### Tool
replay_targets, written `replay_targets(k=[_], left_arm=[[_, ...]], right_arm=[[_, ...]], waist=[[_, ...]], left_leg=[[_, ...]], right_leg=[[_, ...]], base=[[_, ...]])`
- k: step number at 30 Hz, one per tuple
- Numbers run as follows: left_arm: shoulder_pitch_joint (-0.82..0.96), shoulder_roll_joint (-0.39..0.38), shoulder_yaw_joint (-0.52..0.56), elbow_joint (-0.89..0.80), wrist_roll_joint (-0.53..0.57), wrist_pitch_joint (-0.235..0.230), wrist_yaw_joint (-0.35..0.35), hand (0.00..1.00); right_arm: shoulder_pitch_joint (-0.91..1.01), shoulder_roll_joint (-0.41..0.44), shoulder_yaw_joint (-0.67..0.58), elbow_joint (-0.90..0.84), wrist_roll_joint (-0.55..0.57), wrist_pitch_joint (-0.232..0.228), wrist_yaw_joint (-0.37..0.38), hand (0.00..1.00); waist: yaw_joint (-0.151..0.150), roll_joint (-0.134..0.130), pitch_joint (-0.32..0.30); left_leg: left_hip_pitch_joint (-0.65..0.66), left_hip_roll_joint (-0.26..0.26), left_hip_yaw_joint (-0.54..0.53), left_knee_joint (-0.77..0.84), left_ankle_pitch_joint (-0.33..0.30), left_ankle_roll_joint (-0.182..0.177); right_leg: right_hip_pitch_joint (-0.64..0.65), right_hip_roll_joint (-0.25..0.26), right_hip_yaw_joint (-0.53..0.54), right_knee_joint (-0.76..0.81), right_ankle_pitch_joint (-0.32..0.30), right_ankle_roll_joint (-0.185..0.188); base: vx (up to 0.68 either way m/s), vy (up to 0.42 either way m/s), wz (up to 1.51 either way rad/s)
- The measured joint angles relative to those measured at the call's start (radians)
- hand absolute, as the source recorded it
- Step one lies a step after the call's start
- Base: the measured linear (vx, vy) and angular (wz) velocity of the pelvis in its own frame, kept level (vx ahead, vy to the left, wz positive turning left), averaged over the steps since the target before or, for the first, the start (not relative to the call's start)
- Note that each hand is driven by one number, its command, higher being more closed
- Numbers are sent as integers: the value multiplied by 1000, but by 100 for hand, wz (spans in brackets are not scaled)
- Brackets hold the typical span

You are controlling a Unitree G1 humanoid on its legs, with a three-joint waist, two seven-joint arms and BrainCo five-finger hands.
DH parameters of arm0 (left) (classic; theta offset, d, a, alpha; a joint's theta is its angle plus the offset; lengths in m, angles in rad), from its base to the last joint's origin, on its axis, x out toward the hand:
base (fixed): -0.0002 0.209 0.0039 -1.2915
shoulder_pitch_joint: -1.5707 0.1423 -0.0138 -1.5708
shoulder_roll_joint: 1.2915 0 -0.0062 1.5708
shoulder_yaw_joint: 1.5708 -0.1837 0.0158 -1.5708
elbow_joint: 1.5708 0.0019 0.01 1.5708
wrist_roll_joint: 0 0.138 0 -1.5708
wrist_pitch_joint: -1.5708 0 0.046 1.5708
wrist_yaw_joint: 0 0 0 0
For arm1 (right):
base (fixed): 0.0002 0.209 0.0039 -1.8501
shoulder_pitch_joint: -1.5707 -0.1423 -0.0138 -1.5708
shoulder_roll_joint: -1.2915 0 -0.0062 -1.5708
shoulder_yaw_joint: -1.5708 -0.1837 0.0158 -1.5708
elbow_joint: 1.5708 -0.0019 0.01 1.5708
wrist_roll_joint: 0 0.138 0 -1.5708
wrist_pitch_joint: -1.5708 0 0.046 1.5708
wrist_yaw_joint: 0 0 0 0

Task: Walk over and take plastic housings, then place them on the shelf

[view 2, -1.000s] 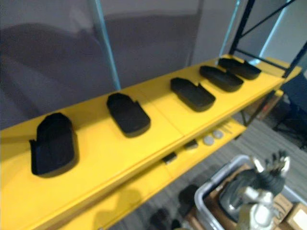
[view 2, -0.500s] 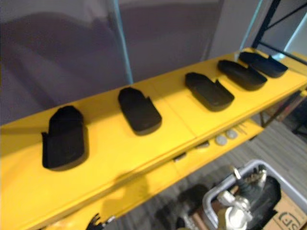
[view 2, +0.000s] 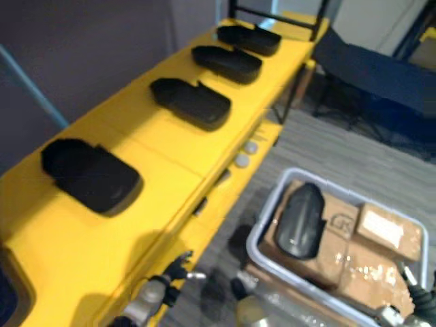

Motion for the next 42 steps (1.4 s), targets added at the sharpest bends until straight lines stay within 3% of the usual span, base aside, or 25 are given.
replay_targets(k=[2, 4, 6, 8, 9, 10, 12, 15, 19, 22, 25, 28, 32, 33, 35, 36, 37, 38, 40, 42], left_arm=[[34, -5, -1, 0, -31, 19, 30, 0], [94, -11, 11, -12, -72, 26, 58, 0], [158, -15, 44, -35, -84, 23, 67, 0], [194, -11, 91, -23, -84, 4, 76, 0], [201, -8, 122, 1, -84, -23, 85, 0], [203, -6, 135, 13, -84, -42, 88, 0], [197, 2, 183, 23, -85, -111, 95, 0], [189, 8, 195, 20, -85, -174, 102, 0], [148, 7, 193, 18, -115, -212, 127, 0], [80, -1, 190, -3, -127, -222, 159, 0], [51, -29, 183, -43, -152, -242, 184, 0], [51, -55, 165, -131, -147, -255, 201, 0], [52, -68, 103, -176, -102, -239, 181, 0], [68, -72, 97, -180, -101, -230, 170, 0], [104, -70, 92, -215, -71, -207, 162, 0], [121, -64, 95, -236, -65, -191, 163, 0], [125, -63, 102, -241, -64, -181, 163, 0], [127, -45, 111, -234, -65, -153, 163, 0], [128, 5, 119, -206, -66, -119, 155, 0], [155, 59, 149, -178, -71, -91, 130, 0]], right_arm=[[-41, -5, 74, 0, 1, -2, 55, 0], [-114, -36, 188, 2, 1, 0, 90, 0], [-191, -67, 271, 11, 0, 7, 94, 0], [-267, -75, 329, 19, -1, 14, 84, 0], [-309, -75, 355, 25, -5, 16, 77, 0], [-328, -76, 368, 31, -13, 17, 68, 0], [-394, -75, 414, 49, -32, 26, 37, 0], [-449, -75, 460, 51, -32, 27, 23, 0], [-522, -76, 488, 50, -32, 27, 9, 0], [-597, -75, 507, 51, -35, 28, -30, 0], [-632, -70, 540, 51, -82, 33, -70, 0], [-614, -39, 542, 36, -99, 45, -128, 0], [-477, 2, 531, 23, -86, 45, -176, 0], [-418, 22, 515, 31, -61, 43, -172, 0], [-334, 39, 486, 36, -28, 40, -131, 0], [-286, 39, 474, 36, -29, 37, -101, 0], [-262, 38, 470, 35, -29, 34, -87, 0], [-227, 41, 468, 39, -29, 32, -73, 0], [-187, 51, 467, 40, -30, 23, -42, 0], [-176, 66, 496, 39, -32, 2, -15, 0]], waist=[[8, -3, 3], [49, 2, 24], [84, 37, 41], [112, 43, 50], [122, 30, 59], [128, 34, 62], [168, 13, 112], [193, -5, 137], [213, -22, 188], [222, -16, 261], [243, -20, 271], [246, -20, 271], [243, -20, 271], [241, -21, 271], [232, -23, 271], [236, -30, 270], [235, -32, 268], [214, -31, 268], [212, -33, 257], [219, -58, 206]], left_leg=[[-65, 25, -160, 182, -25, 51], [-155, 18, -397, 362, -64, 122], [-193, 12, -538, 390, -85, 127], [-225, -11, -565, 375, -93, 112], [-238, -32, -563, 344, -99, 102], [-245, -41, -564, 326, -103, 96], [-260, -55, -568, 274, -128, 71], [-283, -58, -596, 244, -168, 56], [-362, -83, -635, 279, -185, 65], [-437, -89, -674, 362, -203, 69], [-467, -90, -698, 416, -223, 58], [-461, -79, -716, 480, -249, 43], [-416, -63, -706, 519, -300, 46], [-381, -54, -654, 527, -317, 64], [-334, -48, -562, 525, -332, 95], [-304, -32, -478, 494, -314, 124], [-301, -27, -445, 482, -306, 137], [-286, -7, -404, 458, -288, 142], [-248, 23, -349, 403, -246, 136], [-247, 40, -280, 323, -182, 126]], right_leg=[[0, 6, 40, 20, -6, -9], [-3, 14, 108, 37, -15, -23], [-25, 42, 137, 53, -13, -22], [-76, 29, 128, 75, -11, -18], [-110, 8, 121, 79, -1, -3], [-123, 2, 114, 76, 9, 7], [-141, -15, 92, 47, 43, 20], [-145, -32, 52, 8, 72, 24], [-209, -68, 13, 53, 71, 22], [-284, -73, -13, 173, 32, 45], [-363, -68, -33, 357, -57, 55], [-370, -66, -64, 472, -124, 47], [-331, -29, -24, 458, -103, 62], [-305, -14, 2, 426, -72, 67], [-267, -18, -32, 320, 30, 41], [-223, -38, -104, 196, 107, -47], [-232, -52, -152, 216, 92, -66], [-251, -76, -242, 363, 43, -99], [-245, -106, -291, 539, -37, -94], [-212, -191, -316, 622, -97, -90]], base=[[-30, -106, -53], [-10, 7, -86], [-68, 108, -79], [-114, 124, -14], [-112, 84, 30], [-131, 59, 42], [-154, 66, 39], [-172, 85, 39], [-159, 52, 28], [-107, 3, 31], [-33, -47, 28], [36, -48, 28], [-17, 48, -42], [-121, 182, -134], [-207, 197, -160], [-206, 83, -141], [-271, 87, -145], [-230, 88, -114], [-158, 60, -99], [-74, -70, -96]])
